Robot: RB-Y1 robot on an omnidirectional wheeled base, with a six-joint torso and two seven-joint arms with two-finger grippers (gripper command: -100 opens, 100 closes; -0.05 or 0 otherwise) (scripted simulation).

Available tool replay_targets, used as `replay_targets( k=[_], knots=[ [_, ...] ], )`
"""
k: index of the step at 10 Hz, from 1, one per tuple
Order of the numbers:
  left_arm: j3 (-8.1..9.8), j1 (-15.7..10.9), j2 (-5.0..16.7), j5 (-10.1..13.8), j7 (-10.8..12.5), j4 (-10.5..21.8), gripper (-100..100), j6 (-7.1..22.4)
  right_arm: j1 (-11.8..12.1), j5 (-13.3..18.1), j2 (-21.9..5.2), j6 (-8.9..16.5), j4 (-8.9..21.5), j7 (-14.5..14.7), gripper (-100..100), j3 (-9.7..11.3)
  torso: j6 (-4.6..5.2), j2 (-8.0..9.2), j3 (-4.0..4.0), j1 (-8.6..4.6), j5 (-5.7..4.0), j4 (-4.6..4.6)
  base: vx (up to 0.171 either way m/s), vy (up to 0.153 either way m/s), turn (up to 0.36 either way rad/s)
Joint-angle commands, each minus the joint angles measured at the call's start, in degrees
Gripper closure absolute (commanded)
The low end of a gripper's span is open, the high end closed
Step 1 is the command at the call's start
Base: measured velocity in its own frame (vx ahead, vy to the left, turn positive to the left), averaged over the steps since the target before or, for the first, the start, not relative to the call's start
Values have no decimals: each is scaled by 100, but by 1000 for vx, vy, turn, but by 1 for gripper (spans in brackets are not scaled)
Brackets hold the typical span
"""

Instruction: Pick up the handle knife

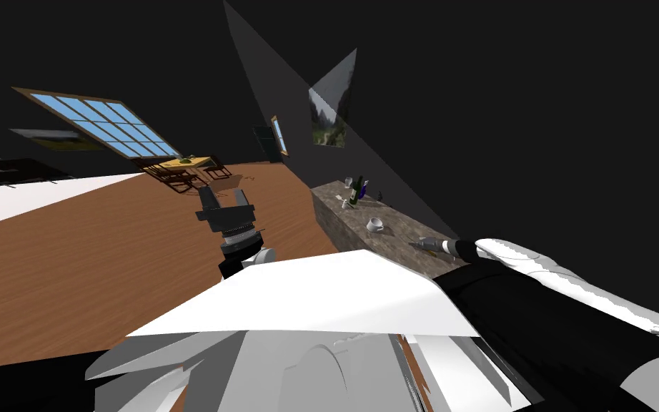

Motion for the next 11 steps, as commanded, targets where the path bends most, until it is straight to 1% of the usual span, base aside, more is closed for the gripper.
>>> replay_targets(
  k=[1,5,6,7,8,9,10,11],
  knots=[
    [0,0,0,0,0,0,0,0,98,112,-192,-62,248,5,-100,111,0,0,0,0,0,0,20,-15,228],
    [1,1,0,0,0,0,0,0,332,355,-426,-100,620,-20,-100,501,4,-5,-3,-5,-1,-1,23,-23,155],
    [0,1,0,0,0,0,0,0,346,303,-409,-88,526,-28,-100,398,5,-3,-2,-4,-1,-1,9,-13,25],
    [1,1,0,0,0,0,0,0,362,306,-415,-92,532,-26,0,403,6,1,0,-1,-1,0,0,0,0],
    [1,1,0,0,0,0,0,0,384,61,-384,-55,714,34,-100,532,6,4,2,3,0,1,-54,5,273],
    [0,-1,0,0,0,0,0,0,409,-103,-353,-20,896,93,-100,663,-1,17,9,5,1,3,-113,-1,429],
    [0,-1,0,0,0,0,0,0,409,-183,-353,-20,896,93,-100,663,0,35,20,4,0,7,-105,-14,169],
    [1,0,0,0,0,0,0,0,434,-402,-322,16,1078,152,-100,793,9,42,25,0,0,10,-112,-6,269]
  ],
)
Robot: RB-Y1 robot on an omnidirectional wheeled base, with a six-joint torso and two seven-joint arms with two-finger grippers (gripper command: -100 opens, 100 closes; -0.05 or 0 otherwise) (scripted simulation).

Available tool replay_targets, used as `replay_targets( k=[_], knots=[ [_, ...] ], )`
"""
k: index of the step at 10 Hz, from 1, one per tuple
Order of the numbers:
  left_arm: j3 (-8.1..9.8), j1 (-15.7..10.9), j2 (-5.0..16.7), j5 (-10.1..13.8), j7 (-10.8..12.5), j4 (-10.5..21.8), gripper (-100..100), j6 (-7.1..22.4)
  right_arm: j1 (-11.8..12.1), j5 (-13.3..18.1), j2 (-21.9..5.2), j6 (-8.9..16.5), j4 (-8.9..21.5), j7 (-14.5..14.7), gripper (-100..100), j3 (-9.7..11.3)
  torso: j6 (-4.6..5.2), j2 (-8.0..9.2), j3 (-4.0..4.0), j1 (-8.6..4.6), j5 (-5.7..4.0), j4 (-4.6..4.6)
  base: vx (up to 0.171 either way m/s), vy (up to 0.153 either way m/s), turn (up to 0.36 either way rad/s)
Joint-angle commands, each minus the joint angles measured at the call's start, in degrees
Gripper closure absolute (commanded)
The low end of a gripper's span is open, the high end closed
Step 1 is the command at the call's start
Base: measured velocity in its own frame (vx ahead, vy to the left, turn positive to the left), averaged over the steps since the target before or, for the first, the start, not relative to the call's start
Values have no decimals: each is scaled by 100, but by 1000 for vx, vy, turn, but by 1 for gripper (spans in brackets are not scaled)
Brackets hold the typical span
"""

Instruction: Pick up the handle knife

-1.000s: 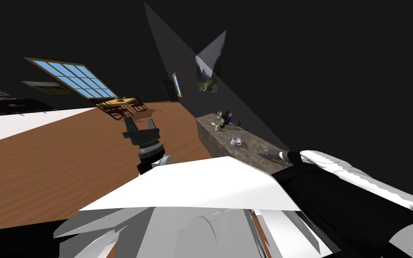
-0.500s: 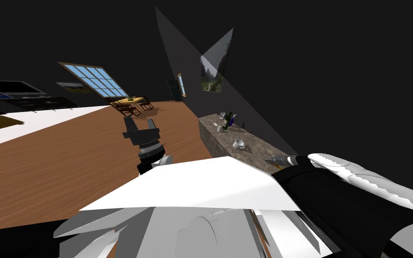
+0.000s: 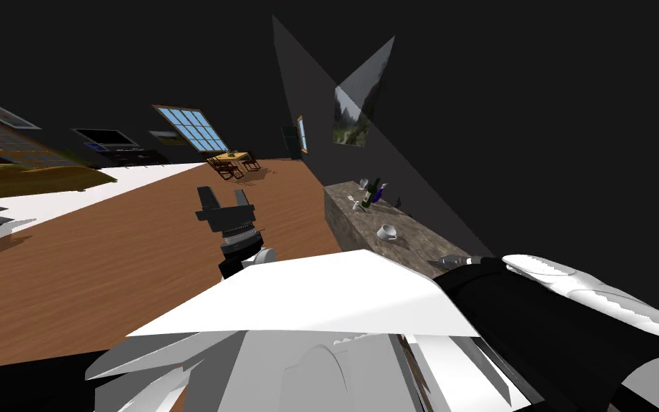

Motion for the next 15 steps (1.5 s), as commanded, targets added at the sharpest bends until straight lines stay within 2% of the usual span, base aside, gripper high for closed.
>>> replay_targets(
  k=[1,2,3,4,6,7,9,10,11,13,14,15],
  knots=[
    [0,0,0,0,0,0,0,0,41,-286,38,84,238,54,-100,206,0,0,0,0,0,0,-137,-1,418],
    [0,0,0,0,0,0,0,0,41,-381,38,84,238,54,-100,206,-1,6,3,1,0,1,-102,0,145],
    [1,1,0,0,0,0,0,0,66,-592,68,120,400,113,-100,336,8,0,1,-1,0,1,-98,4,273],
    [0,0,0,0,0,0,0,0,66,-625,68,120,421,113,-100,336,0,-3,-1,-1,0,0,-74,0,135],
    [0,1,0,0,0,0,0,0,115,-1046,129,191,754,232,-100,597,1,-12,-7,3,1,-2,-91,14,378],
    [0,0,0,0,0,0,0,0,115,-1113,129,191,786,232,-100,597,-3,-8,-5,-1,0,-2,-90,3,114],
    [0,1,0,0,0,0,0,0,164,-1502,191,263,1150,351,-100,858,4,-3,-1,2,0,0,-115,27,291],
    [0,0,0,0,0,0,0,0,164,-1602,191,263,1150,351,-100,858,-7,-1,1,-1,-8,3,-101,22,157],
    [1,2,0,0,0,0,0,0,189,-1801,221,299,1333,410,-100,989,1,-8,-2,-10,-11,2,-91,39,235],
    [1,2,0,0,0,0,0,0,141,-1779,221,277,1349,402,-100,986,0,-20,-9,-14,-11,0,-47,13,80],
    [2,3,1,0,0,0,0,0,142,-1790,222,274,1357,411,100,989,1,-33,-16,-20,-13,-3,-6,2,-4],
    [2,3,1,0,0,0,0,0,143,-1789,222,274,1356,410,100,988,0,-42,-22,-23,-14,-6,0,0,0]
  ],
)
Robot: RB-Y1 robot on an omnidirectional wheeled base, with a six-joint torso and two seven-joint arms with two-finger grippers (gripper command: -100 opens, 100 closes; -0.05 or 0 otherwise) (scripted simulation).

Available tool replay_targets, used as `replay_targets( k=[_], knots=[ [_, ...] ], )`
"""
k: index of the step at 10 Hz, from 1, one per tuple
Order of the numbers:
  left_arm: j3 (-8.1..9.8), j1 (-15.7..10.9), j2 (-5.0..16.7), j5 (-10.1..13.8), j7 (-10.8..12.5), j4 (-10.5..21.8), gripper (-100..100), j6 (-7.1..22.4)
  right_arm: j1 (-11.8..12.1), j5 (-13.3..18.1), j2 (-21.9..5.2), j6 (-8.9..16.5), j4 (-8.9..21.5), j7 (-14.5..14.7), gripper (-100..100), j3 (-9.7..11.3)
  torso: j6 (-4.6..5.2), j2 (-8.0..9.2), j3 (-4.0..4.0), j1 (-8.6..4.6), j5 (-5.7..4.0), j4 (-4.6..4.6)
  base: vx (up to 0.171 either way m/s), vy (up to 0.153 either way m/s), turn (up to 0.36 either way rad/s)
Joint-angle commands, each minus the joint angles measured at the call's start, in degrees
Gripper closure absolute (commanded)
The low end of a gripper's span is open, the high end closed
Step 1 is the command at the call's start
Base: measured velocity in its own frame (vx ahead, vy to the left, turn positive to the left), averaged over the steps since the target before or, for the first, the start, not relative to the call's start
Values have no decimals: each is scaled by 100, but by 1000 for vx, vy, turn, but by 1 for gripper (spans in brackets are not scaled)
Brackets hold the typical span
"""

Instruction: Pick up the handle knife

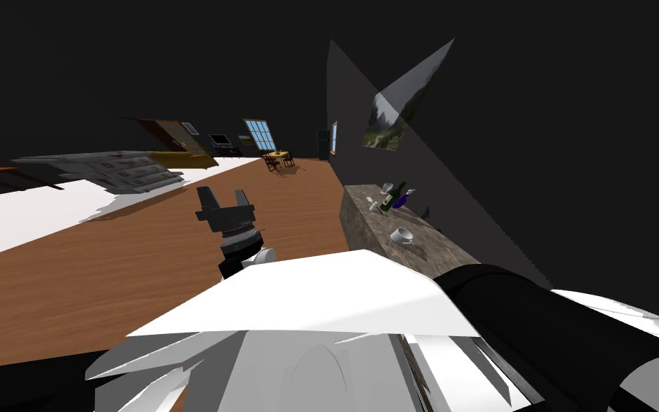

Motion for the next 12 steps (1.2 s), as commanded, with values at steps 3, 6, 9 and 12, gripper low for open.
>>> replay_targets(
  k=[3,6,9,12],
  knots=[
    [0,0,0,0,0,0,0,0,2,3,-3,2,1,6,100,2,1,-1,0,-4,-3,1,0,0,0],
    [1,2,0,0,0,0,0,0,-1,393,-61,-42,-371,-123,100,-261,18,-13,-6,-10,-4,-1,63,-17,-226],
    [1,2,1,0,0,0,0,0,-50,891,-122,-114,-748,-242,100,-522,4,-43,-23,-18,-13,-6,133,-28,-295],
    [1,2,1,0,0,0,0,0,-100,1299,-183,-185,-1113,-361,100,-783,17,-24,-13,-19,-13,-3,92,-18,-269]
  ],
)
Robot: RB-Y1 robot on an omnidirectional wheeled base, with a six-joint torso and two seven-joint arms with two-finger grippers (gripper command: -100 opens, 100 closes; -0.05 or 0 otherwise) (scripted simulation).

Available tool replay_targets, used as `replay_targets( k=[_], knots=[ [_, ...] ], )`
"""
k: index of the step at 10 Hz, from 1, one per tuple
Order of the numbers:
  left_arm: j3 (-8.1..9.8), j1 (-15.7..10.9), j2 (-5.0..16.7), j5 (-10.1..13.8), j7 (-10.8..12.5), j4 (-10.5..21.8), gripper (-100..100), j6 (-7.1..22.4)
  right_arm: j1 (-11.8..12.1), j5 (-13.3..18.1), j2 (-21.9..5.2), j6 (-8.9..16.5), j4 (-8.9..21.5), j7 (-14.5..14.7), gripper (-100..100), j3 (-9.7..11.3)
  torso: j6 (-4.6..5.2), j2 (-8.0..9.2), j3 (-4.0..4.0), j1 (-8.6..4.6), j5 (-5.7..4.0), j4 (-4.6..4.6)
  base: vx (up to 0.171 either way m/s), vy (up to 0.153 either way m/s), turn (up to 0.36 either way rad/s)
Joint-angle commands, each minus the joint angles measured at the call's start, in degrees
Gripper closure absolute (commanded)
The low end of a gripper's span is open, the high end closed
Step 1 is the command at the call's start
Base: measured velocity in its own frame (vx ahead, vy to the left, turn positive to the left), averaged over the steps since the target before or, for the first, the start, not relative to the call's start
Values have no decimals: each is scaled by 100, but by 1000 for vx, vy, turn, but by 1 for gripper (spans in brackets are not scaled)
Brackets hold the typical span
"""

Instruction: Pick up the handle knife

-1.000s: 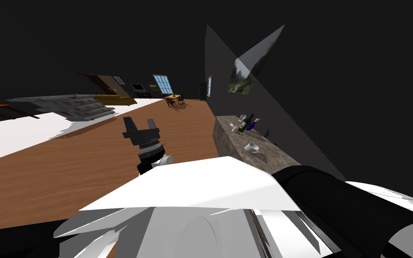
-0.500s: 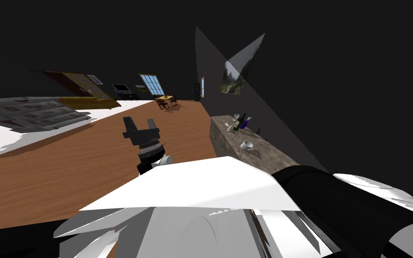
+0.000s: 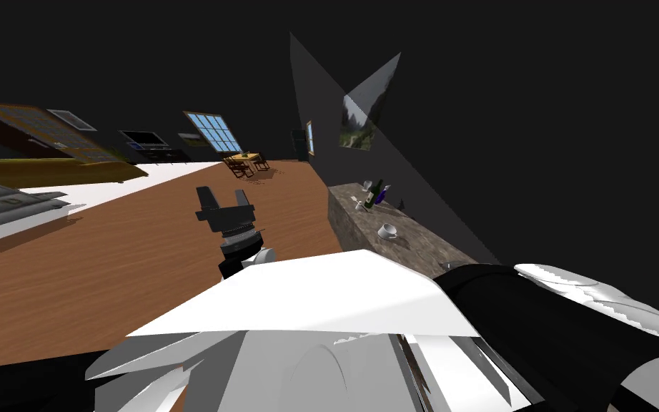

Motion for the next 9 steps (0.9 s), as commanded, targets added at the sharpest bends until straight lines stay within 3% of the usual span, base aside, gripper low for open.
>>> replay_targets(
  k=[1,3,5,7,9],
  knots=[
    [0,0,0,0,0,0,0,0,-81,236,-10,-35,-78,-51,100,-36,0,0,0,0,0,0,87,3,-170],
    [0,0,0,0,0,0,0,0,-131,612,-71,-107,-399,-169,100,-297,-3,3,2,3,-1,1,119,-4,-363],
    [-1,-2,0,0,0,0,0,0,-131,724,-71,-107,-443,-169,100,-297,-14,-2,-2,2,-3,-1,63,3,-32],
    [0,-1,0,0,0,0,0,0,-180,1129,-132,-179,-808,-288,100,-558,3,19,10,-2,-1,3,71,2,-351],
    [-1,-2,0,0,0,0,0,0,-188,1143,-115,-204,-724,-228,100,-532,-9,6,3,5,-3,1,72,12,-90]
  ],
)
